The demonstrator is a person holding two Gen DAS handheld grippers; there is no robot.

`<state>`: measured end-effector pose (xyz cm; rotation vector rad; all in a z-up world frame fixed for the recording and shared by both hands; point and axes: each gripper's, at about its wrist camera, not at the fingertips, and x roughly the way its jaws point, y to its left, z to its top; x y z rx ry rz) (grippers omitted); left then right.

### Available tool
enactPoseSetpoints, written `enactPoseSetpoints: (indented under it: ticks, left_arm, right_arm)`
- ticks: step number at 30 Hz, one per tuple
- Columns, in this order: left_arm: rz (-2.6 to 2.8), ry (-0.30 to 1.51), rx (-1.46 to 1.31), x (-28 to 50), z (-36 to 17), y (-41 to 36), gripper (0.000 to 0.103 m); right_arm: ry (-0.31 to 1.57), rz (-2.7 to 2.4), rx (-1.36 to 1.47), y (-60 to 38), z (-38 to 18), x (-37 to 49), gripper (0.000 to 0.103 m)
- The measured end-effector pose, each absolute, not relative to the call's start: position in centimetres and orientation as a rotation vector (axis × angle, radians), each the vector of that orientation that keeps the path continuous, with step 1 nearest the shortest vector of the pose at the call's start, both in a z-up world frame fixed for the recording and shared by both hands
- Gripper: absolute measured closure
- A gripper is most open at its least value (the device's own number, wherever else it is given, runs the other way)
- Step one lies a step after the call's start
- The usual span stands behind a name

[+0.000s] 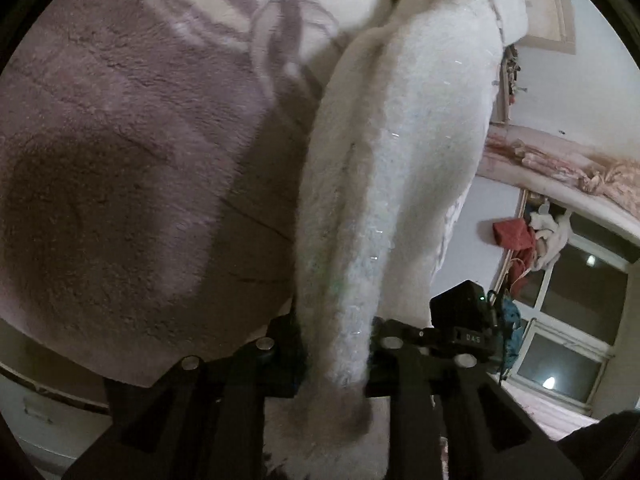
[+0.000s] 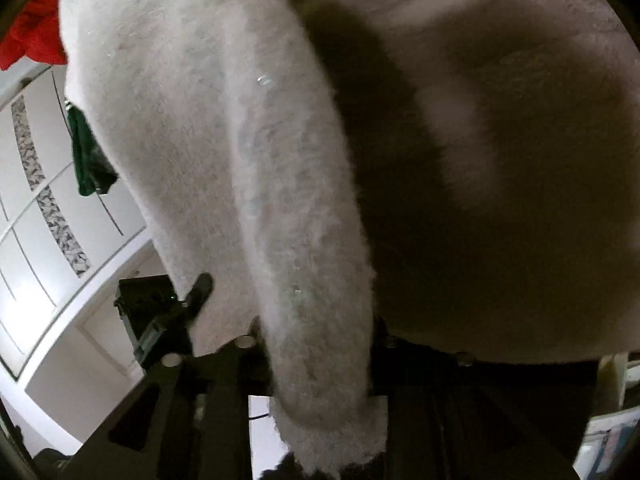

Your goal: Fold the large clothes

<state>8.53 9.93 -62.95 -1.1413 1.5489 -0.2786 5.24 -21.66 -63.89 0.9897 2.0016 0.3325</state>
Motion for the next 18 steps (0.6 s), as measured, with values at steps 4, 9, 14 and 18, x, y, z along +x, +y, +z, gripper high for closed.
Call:
enactPoseSetpoints:
  ticks: [4, 9, 14, 18]
  left_arm:
    - [-0.221, 1.561, -1.020, 9.9, -60.5, 12.0, 0.077]
    - [-0.238, 1.422, -0.775, 17.2, -55.0, 10.3, 0.077]
    - [-0.206, 1.339, -0.690, 26.1, -56.9, 7.2, 0.077]
    - [-0.213, 1.421, -0.623, 29.7, -61.3, 4.9, 0.077]
  right_arm:
    - [1.969, 0.210, 0.768, -24.1, -61.5, 8.4, 0.057]
    - [1.729, 0.367, 0.649, -21.5, -54.8, 16.0, 0.071]
    - [1.705, 0.409, 0.447, -12.2, -56.7, 24.1, 0.085]
    - [1.808, 0.271, 0.304, -10.2, -60.9, 25.8, 0.087]
